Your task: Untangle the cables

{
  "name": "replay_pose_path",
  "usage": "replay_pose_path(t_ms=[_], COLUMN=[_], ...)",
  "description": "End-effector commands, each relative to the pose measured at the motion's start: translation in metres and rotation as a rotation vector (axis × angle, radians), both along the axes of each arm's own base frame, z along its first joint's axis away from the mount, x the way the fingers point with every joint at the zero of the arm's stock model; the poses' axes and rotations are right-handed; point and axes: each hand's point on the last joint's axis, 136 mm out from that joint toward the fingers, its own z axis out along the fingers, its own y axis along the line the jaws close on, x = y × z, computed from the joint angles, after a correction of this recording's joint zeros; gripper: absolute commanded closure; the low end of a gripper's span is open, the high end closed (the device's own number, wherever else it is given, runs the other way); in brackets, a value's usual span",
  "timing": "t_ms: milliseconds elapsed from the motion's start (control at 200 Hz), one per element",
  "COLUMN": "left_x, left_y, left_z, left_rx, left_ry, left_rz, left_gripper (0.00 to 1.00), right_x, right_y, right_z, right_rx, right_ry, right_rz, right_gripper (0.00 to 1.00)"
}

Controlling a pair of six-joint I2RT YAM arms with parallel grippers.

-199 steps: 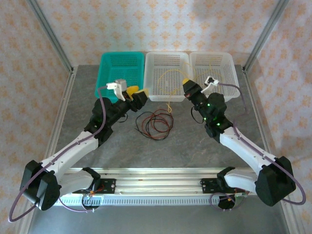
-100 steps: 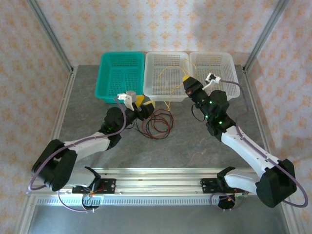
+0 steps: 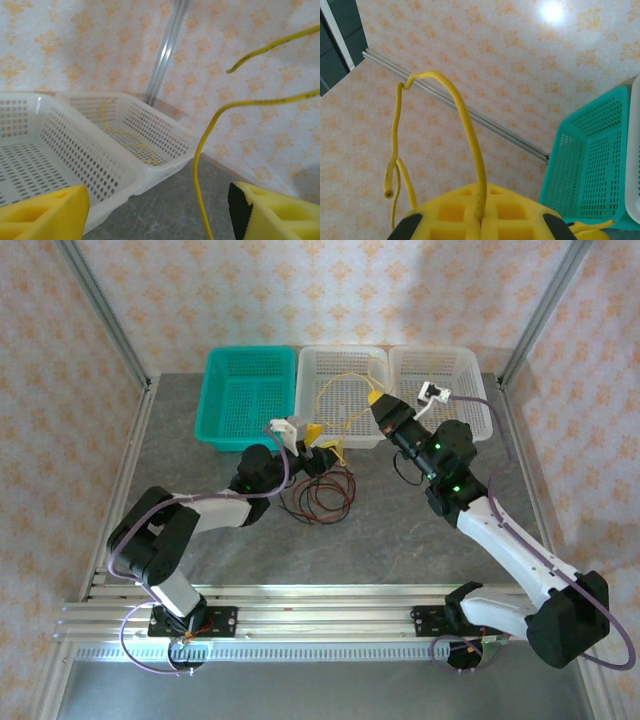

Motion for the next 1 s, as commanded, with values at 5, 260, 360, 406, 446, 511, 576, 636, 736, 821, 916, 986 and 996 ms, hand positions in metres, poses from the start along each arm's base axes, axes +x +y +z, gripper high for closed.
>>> replay_pose_path(t_ms=[5,260,360,406,446,511,576,636,736,821,916,986,996], left_x=[-0.008,-0.008,-0.005,-0.005,-0.004,-0.005,-0.005,-0.005,-0.005,-0.006,-0.007,-0.007,-0.007], left_y=[-0.018,-0.033,-0.033,-0.034,-0.033,-0.033,-0.033,-0.034,-0.034,-0.034,-0.034,-0.033,-0.033], left_z=[0.025,0.027,0.027,0.027,0.027,0.028,0.029,0.028,0.027,0.027,0.027,0.027,0.026], left_rx=[-0.011,-0.004,-0.006,-0.009,-0.011,-0.016,-0.019,-0.020,-0.024,-0.024,-0.026,-0.027,-0.026], left_ry=[-0.105,-0.110,-0.111,-0.109,-0.109,-0.108,-0.111,-0.106,-0.101,-0.100,-0.100,-0.098,-0.096], left_rz=[-0.117,-0.217,-0.218,-0.221,-0.222,-0.227,-0.231,-0.232,-0.238,-0.240,-0.240,-0.240,-0.240], left_gripper=[0.29,0.37,0.46,0.50,0.54,0.59,0.63,0.66,0.70,0.73,0.80,0.83,0.84], right_x=[-0.019,-0.023,-0.025,-0.025,-0.025,-0.026,-0.026,-0.027,-0.027,-0.027,-0.027,-0.027,-0.027], right_y=[0.001,0.004,0.003,0.002,0.002,0.001,0.001,-0.001,-0.001,-0.001,-0.001,-0.001,-0.002], right_z=[0.041,0.042,0.043,0.043,0.043,0.043,0.043,0.043,0.041,0.041,0.041,0.042,0.042], right_rx=[0.022,0.018,0.018,0.017,0.015,0.012,0.009,0.009,0.006,0.005,0.003,0.002,0.001], right_ry=[-0.113,-0.120,-0.125,-0.125,-0.125,-0.125,-0.125,-0.126,-0.123,-0.124,-0.125,-0.125,-0.125], right_rz=[0.050,0.075,0.076,0.073,0.071,0.068,0.065,0.059,0.056,0.053,0.055,0.053,0.052], right_gripper=[1.00,1.00,1.00,1.00,1.00,1.00,1.00,1.00,1.00,1.00,1.00,1.00,1.00])
